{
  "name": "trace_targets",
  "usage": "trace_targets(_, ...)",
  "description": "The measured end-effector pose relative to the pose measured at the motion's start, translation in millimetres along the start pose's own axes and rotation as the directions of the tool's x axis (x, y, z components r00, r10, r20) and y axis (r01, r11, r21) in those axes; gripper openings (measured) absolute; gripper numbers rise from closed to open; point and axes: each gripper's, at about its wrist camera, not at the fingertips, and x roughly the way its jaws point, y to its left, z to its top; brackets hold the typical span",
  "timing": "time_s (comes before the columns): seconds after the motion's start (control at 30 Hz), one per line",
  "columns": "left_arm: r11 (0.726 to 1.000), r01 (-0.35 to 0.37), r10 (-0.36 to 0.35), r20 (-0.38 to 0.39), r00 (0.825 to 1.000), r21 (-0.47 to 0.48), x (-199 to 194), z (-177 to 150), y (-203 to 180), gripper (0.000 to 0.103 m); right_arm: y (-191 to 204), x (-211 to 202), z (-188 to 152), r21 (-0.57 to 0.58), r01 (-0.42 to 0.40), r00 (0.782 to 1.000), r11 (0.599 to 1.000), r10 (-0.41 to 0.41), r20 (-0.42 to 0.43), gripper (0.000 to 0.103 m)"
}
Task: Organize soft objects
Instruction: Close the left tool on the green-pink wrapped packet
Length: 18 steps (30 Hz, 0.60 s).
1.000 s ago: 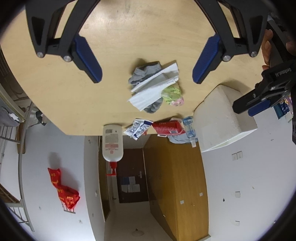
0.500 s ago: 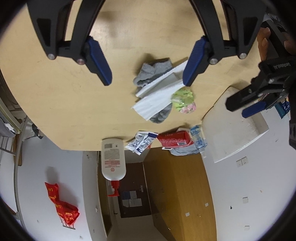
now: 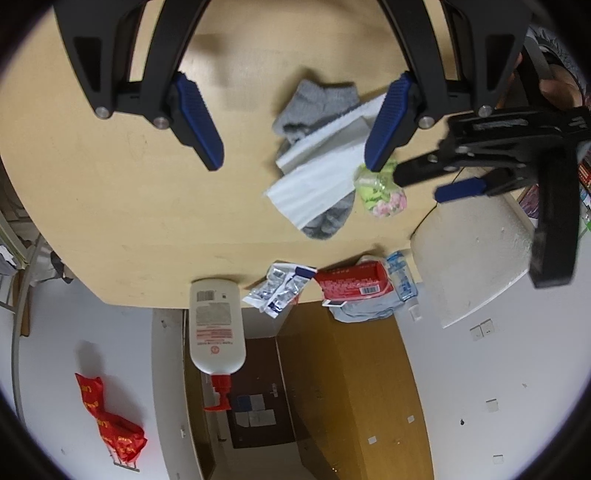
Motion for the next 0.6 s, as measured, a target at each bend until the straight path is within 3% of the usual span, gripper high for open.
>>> trace_targets(0.27,1.0,-0.009,0.008,-0.093,0.996,-0.011,33,7,1,0.064,-2,18,9,-0.008,-0.025,0.999,1.0,0.025,-0.028,0.082)
trace_targets(0.5,1.0,0.008,-0.008,-0.105,0.994,-0.005,39,8,0,0.055,-2,26,12,-0.007,-0.047,0.997,0.999,0.046,-0.054,0.082)
trace_targets(0.6,1.0,0.007,-0.008,-0.088,0.996,-0.016,37,9,3,0.045,0,29,12,-0.011,-0.052,0.997,0.999,0.051,-0.064,0.082)
